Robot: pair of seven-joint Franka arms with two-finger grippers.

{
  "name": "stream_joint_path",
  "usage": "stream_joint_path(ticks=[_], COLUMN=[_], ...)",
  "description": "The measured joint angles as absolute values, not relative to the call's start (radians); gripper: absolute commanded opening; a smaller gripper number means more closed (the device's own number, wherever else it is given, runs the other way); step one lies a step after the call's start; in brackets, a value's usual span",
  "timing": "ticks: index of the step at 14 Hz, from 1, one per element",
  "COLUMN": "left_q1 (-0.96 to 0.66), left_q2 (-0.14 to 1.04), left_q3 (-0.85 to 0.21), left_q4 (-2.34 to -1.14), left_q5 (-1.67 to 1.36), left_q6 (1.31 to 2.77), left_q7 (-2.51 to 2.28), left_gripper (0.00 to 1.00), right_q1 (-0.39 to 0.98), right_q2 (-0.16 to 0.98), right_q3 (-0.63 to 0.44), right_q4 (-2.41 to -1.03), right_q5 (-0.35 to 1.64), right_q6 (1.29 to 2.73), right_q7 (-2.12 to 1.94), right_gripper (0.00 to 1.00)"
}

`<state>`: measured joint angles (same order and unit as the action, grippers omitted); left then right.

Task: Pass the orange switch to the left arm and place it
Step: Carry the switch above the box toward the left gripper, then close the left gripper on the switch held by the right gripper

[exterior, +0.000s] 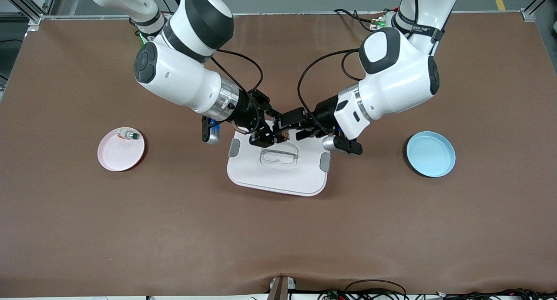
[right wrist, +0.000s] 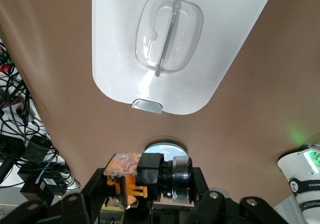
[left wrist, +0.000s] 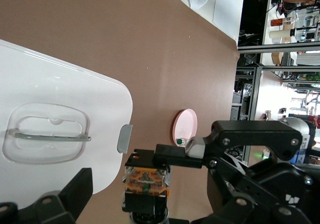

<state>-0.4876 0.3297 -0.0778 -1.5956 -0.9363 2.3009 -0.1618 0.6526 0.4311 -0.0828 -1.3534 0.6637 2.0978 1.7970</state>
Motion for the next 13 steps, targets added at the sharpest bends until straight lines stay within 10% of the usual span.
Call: stream_joint_path(ticks=[13], left_q1=[-0.495], left_q2=[0.326], left_q3=[-0.078], left_q4=[-1.615], left_q5=[-0.936], left_q6=[2.301], left_q7=[-0.138], left_gripper=[1.00], right_q1=[0.653], right_q2=[0.460], right_q3=[-0.082], right_q4=[-1.286], right_q5=[0.692], right_q6=[2.104], right_q7=[1.812], right_gripper=[0.00])
